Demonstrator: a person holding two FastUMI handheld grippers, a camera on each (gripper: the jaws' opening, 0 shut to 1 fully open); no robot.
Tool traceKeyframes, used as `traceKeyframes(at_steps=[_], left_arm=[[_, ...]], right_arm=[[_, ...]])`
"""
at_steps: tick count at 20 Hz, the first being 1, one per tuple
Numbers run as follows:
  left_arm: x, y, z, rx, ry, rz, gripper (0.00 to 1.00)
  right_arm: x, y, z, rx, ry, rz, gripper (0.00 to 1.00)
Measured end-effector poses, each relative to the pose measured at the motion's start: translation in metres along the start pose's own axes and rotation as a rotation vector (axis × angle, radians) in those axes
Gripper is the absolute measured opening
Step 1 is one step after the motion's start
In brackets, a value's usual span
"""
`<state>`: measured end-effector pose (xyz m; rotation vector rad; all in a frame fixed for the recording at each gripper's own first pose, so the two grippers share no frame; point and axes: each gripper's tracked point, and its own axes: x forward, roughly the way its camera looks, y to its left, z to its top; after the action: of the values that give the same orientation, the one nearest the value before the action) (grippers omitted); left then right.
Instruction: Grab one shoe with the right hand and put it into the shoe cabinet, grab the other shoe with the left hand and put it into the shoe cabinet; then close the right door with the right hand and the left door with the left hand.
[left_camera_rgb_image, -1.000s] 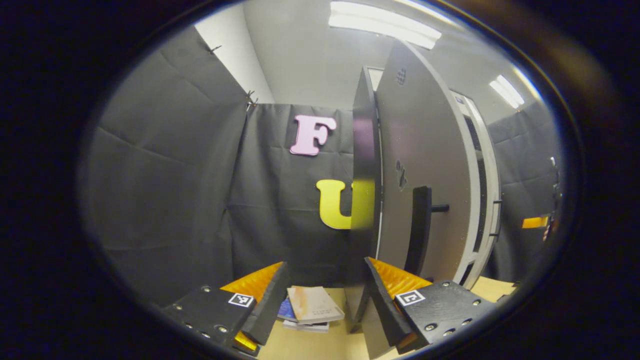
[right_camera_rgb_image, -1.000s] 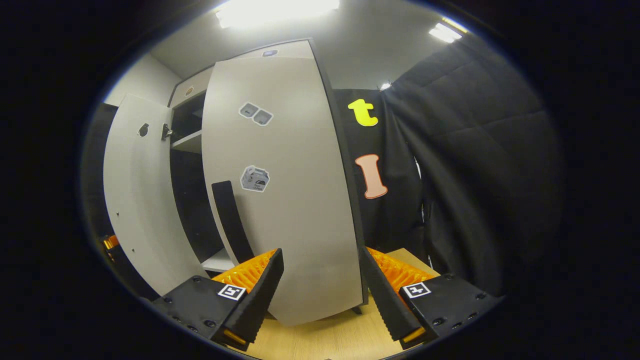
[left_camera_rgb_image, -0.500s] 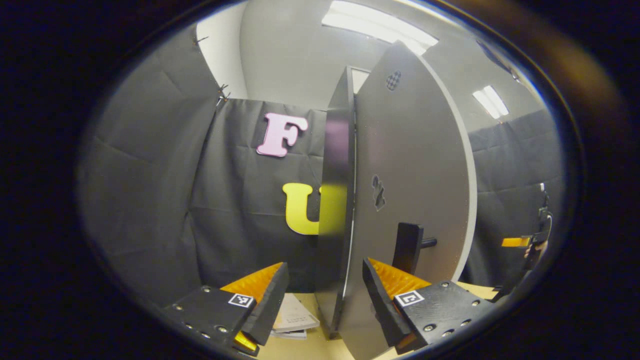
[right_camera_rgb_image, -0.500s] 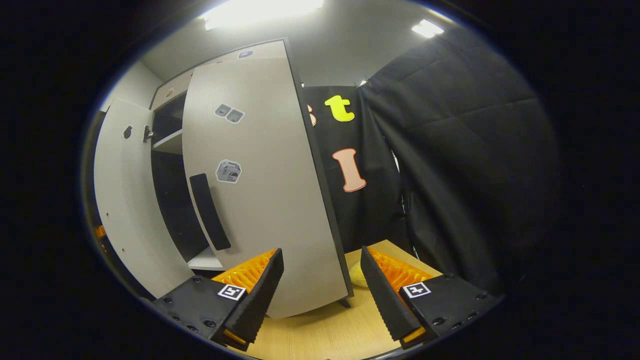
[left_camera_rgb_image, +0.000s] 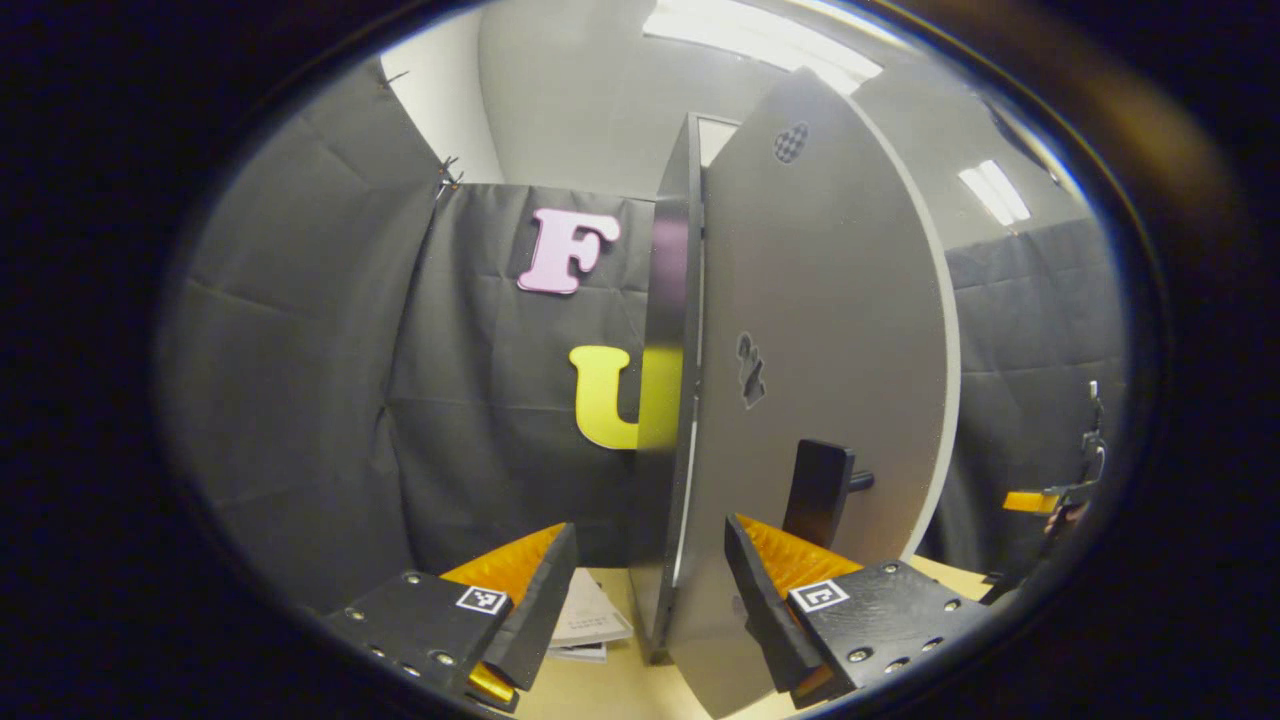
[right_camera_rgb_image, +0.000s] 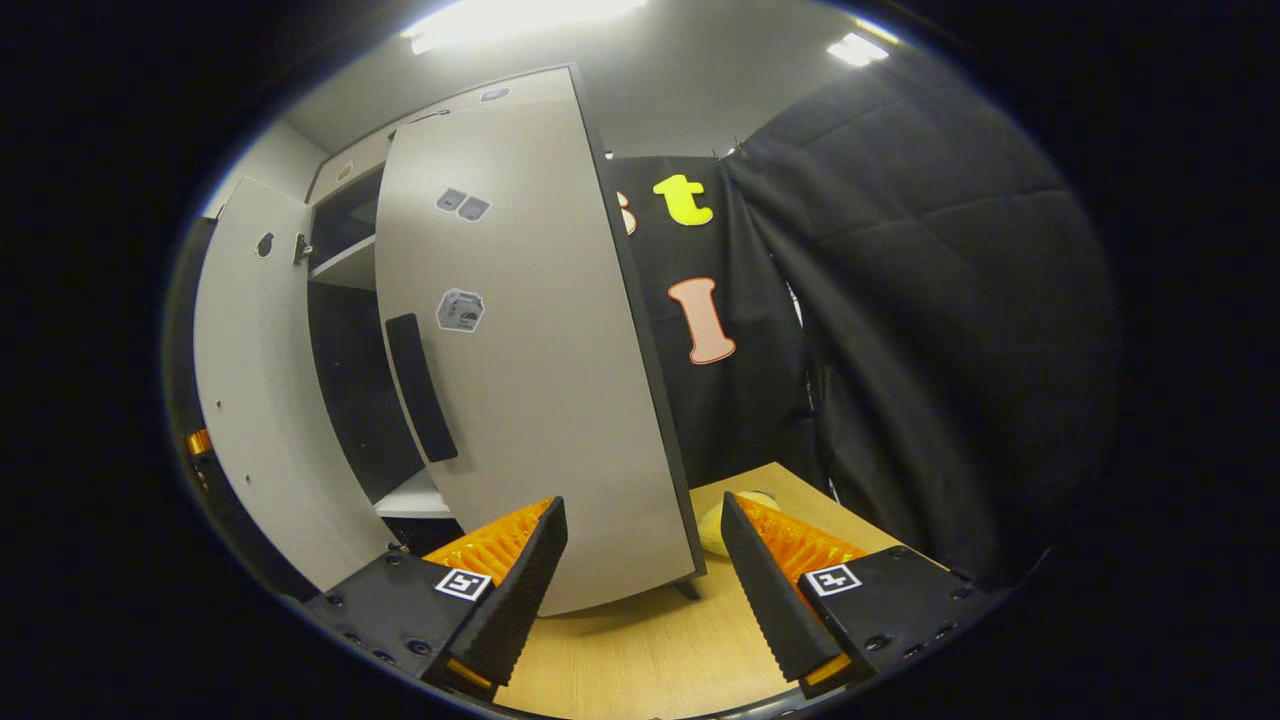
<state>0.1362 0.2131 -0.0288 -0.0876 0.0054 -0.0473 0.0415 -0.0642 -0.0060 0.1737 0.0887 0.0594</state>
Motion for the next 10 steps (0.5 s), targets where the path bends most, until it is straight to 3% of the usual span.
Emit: traceKeyframes(at_steps=[10], left_arm=[[0.018,-0.071,-0.010,-0.057,0.017,0.086,0.86]], right_arm=[[0.009,-0.037,0.014,-0.014,0.054,0.056,0.98]])
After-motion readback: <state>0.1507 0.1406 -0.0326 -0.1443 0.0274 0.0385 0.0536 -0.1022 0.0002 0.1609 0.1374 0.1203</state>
